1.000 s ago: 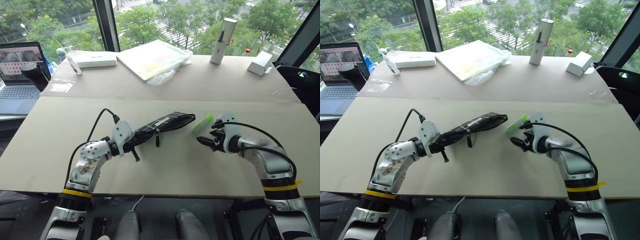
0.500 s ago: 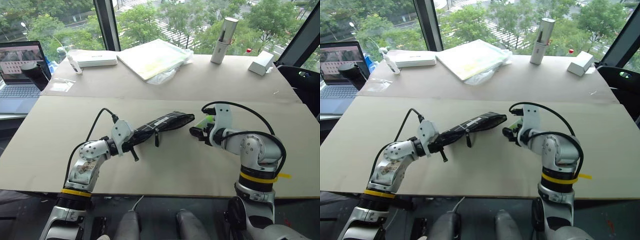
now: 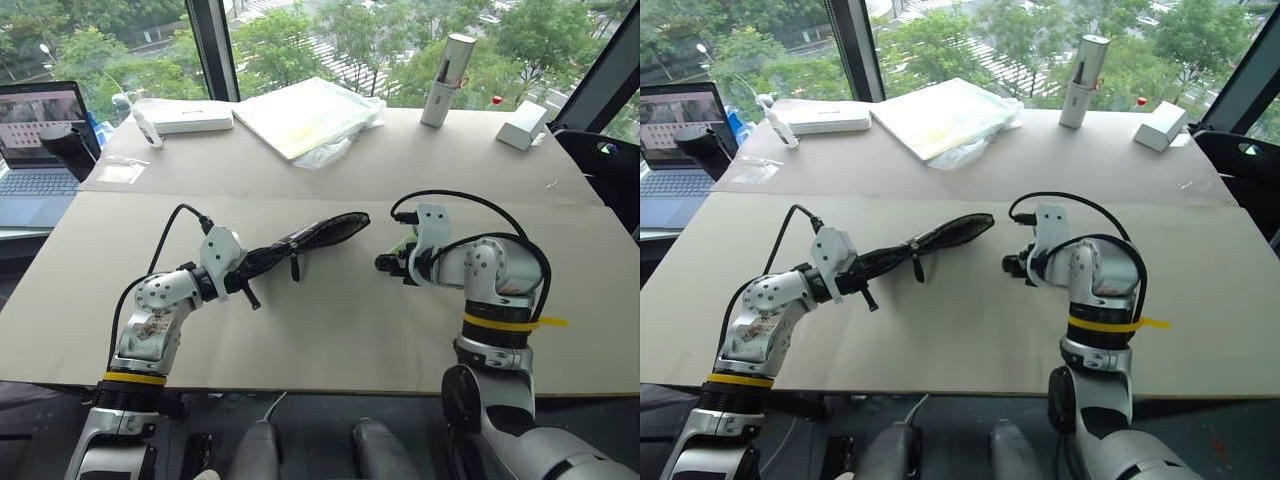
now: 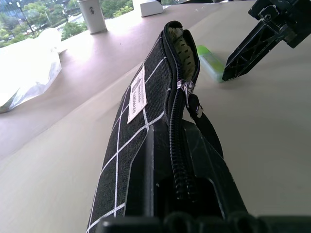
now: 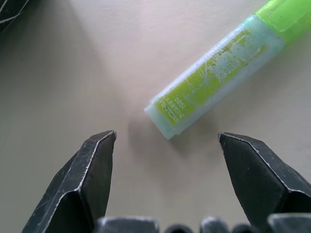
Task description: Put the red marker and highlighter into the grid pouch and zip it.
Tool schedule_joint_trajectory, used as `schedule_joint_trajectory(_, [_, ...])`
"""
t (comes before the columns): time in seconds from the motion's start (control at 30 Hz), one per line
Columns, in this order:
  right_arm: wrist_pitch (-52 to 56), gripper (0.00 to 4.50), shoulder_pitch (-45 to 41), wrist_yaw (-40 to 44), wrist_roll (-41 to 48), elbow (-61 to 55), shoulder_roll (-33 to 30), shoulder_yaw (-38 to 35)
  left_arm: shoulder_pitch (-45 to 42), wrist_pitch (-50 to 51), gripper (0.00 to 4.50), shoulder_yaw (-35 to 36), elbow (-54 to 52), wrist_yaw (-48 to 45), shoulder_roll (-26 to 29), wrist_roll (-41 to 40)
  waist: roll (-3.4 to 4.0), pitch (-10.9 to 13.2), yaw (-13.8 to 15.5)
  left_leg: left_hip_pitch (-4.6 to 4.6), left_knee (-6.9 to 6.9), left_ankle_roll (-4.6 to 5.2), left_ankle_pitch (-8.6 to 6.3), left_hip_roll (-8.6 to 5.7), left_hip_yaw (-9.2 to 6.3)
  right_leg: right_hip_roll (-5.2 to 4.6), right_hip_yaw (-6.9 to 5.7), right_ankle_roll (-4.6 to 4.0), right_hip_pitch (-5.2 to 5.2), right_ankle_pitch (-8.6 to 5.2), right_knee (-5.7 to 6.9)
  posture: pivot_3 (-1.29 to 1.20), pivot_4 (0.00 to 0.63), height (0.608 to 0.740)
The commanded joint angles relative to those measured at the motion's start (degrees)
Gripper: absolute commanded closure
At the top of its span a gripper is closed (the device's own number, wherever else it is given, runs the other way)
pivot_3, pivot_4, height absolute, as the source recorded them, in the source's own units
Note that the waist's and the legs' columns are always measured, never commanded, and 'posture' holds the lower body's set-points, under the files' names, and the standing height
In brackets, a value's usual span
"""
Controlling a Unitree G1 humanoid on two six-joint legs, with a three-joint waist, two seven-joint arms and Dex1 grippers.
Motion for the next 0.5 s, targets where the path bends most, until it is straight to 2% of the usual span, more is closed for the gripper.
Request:
schedule_joint_trajectory(0.03, [-3.08, 0.74, -2.65, -1.55, -1.46, 1.84, 1.38, -1.00, 0.25, -0.83, 4.50, 0.62, -2.08, 0.67, -0.38, -0.72, 0.00, 0.00, -0.18, 0.00, -0.01, 0.00, 0.00, 0.00, 0.00, 0.00, 0.00, 0.00, 0.00, 0.00, 0.00, 0.00, 0.150, 0.738])
schedule_joint_trajectory(0.33, [-12.58, 0.74, -3.21, -6.49, -4.87, 9.70, 1.87, -1.97, 0.82, -0.91, 4.50, 0.51, -2.31, 0.99, -1.00, -0.63, 0.00, 0.00, -0.48, -0.01, -0.01, 0.00, 0.00, -0.01, -0.01, -0.01, -0.01, 0.00, 0.00, 0.00, 0.00, 0.00, 0.150, 0.738])
schedule_joint_trajectory(0.5, [-19.85, 0.74, -3.66, -10.83, -5.91, 18.28, 2.98, -4.36, 0.69, -1.04, 4.50, 0.44, -1.93, 0.98, -1.26, -0.61, -0.03, -0.02, -0.57, 0.04, -0.01, 0.00, 0.00, 0.00, -0.02, -0.01, -0.03, 0.00, 0.08, 0.00, -0.01, 0.00, 0.150, 0.738])
